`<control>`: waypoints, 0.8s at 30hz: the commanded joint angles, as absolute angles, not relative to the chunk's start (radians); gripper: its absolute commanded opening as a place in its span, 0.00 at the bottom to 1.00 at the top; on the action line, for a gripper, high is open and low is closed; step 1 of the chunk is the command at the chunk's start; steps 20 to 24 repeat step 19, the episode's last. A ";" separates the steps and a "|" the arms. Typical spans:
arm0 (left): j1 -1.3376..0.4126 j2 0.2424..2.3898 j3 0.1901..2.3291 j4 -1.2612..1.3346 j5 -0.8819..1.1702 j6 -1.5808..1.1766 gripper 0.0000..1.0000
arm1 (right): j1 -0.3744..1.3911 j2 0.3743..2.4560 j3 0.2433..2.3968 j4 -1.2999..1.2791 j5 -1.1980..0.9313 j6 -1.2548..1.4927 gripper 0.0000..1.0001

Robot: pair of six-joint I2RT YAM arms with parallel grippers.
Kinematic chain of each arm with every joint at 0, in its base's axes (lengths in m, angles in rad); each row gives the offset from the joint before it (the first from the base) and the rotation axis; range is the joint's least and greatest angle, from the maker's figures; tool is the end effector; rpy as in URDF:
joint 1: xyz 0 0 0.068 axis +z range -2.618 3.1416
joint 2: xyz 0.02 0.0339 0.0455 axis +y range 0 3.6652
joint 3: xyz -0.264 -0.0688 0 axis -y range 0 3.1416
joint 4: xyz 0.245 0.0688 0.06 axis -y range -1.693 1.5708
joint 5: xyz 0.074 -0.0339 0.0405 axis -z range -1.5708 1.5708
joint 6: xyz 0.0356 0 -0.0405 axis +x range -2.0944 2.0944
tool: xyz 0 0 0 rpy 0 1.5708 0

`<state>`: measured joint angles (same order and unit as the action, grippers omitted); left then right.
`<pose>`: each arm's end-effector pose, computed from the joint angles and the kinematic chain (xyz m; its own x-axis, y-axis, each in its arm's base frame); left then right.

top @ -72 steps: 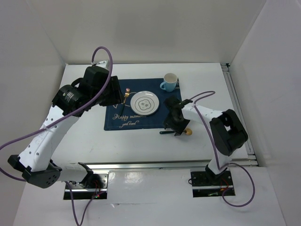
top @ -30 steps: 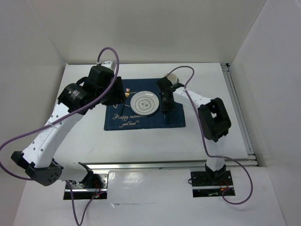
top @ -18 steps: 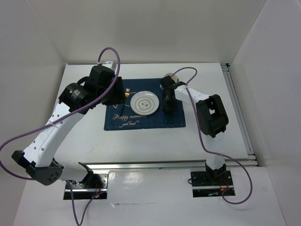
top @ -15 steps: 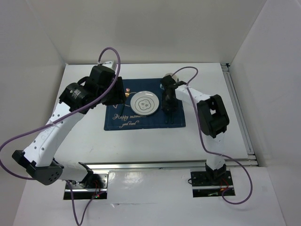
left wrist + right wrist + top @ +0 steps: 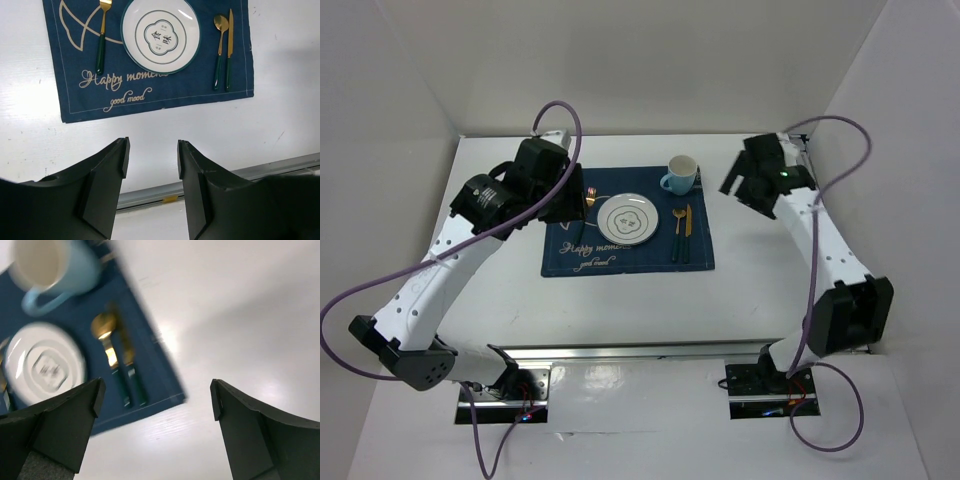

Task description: Set the dinner table for one person

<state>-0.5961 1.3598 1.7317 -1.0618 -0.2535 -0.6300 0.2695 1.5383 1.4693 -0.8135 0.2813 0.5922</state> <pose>0.2159 -0.1357 0.4475 -0.6515 -0.2472 -0.7173 -0.0005 0.9456 -0.3254 0.3195 0.0780 0.3368 -0.6656 0.3725 -0.6467 0.3443 0.9221 0.1767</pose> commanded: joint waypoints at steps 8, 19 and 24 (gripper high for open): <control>-0.591 1.359 1.772 -1.035 -0.343 -0.588 0.60 | -0.029 1.325 1.169 -0.928 0.265 0.630 1.00; -0.591 1.327 1.772 -1.005 -0.334 -0.588 0.60 | -0.063 1.132 1.075 -0.776 0.184 0.483 0.89; -0.591 1.327 1.772 -1.005 -0.334 -0.588 0.60 | -0.063 1.132 1.075 -0.776 0.184 0.483 0.89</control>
